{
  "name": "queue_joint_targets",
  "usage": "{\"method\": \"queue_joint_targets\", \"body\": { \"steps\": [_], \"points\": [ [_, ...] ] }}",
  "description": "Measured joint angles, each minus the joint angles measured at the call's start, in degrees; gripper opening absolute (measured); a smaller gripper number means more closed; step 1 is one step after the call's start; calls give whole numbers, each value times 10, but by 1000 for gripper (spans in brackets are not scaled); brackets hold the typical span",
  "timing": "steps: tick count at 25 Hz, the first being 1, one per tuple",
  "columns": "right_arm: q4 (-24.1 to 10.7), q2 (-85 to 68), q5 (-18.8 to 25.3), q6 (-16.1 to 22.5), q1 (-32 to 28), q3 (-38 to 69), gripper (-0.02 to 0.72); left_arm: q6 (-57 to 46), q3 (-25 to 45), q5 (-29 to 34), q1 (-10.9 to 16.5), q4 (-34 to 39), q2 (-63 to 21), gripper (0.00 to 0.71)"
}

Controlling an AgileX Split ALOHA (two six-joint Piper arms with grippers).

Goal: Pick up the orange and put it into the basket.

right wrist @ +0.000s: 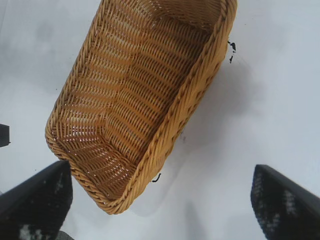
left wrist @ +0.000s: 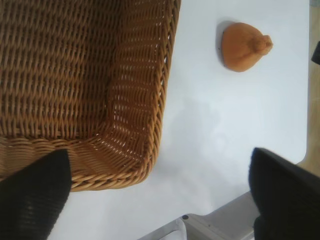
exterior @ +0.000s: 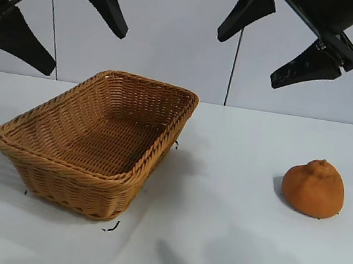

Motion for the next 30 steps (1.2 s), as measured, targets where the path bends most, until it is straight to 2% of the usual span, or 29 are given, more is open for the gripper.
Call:
{"method": "queue_joint_targets", "body": {
  "steps": [17, 26, 30],
  "points": [
    [-1, 0, -2, 0, 0, 0, 696, 0, 0, 0, 0, 0, 0, 692],
    [-2, 0, -2, 0, 0, 0, 696, 0, 0, -32, 0, 0, 0, 692],
    [-2, 0, -4, 0, 0, 0, 696, 0, 0, -26, 0, 0, 0, 692]
  ]
}}
